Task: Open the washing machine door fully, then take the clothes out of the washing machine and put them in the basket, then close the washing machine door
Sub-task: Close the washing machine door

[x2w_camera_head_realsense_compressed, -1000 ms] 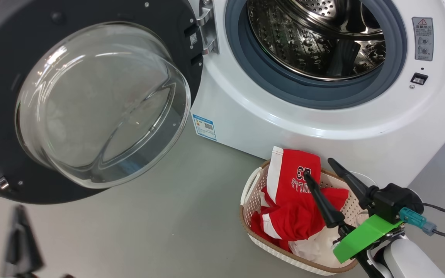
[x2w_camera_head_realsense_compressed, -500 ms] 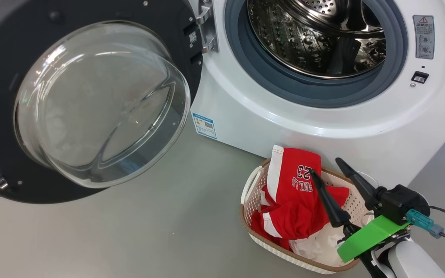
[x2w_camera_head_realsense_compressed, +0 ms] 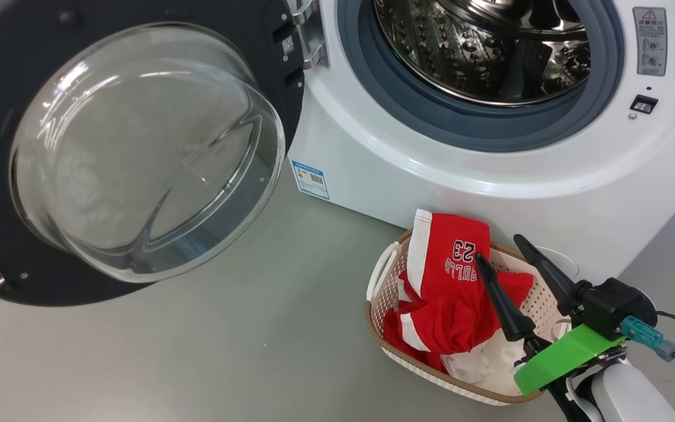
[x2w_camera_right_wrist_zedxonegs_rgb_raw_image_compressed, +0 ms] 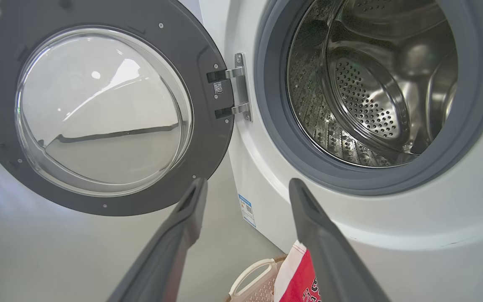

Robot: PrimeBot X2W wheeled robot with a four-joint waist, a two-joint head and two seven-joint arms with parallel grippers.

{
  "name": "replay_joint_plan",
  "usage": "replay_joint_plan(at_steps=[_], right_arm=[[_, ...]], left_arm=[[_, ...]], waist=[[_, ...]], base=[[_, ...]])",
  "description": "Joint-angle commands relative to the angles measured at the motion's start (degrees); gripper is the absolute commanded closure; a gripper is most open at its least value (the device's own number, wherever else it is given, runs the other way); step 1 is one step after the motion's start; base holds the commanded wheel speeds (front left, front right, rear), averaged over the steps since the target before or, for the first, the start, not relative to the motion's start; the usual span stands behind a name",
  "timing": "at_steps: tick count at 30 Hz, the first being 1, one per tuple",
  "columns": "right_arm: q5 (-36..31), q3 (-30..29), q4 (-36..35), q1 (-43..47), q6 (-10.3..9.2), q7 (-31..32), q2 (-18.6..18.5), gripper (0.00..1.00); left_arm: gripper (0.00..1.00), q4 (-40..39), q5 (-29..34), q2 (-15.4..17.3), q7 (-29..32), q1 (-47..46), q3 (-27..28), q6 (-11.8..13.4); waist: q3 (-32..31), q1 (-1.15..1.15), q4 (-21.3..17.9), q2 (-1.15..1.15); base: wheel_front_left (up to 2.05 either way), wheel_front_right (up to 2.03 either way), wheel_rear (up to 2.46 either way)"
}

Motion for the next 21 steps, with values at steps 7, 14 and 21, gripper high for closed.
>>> replay_joint_plan(at_steps=[7, 14, 21], right_arm=[[-1.2, 1.6, -1.4, -0.5, 0.09, -0.3, 0.0, 0.00], [-1.2, 1.7, -1.3, -0.7, 0.09, -0.3, -0.1, 0.00], [-1.3, 1.4, -1.3, -1.1, 0.09, -0.3, -0.1, 0.00]], left_arm=[[1.00, 9.4, -5.5, 7.1, 13.0, -6.9, 0.0, -0.9], [1.00, 11.3, -8.5, 7.3, 19.9, -7.9, -1.6, -1.0], [1.00, 9.0, -11.0, 7.0, 24.6, -6.0, -3.9, -1.0]], waist=[[1.5, 0.00, -0.6, 0.00], [2.4, 0.00, -1.4, 0.00], [2.9, 0.00, -2.2, 0.00]], base=[[0.00, 0.00, 0.00], [0.00, 0.00, 0.00], [0.00, 0.00, 0.00]])
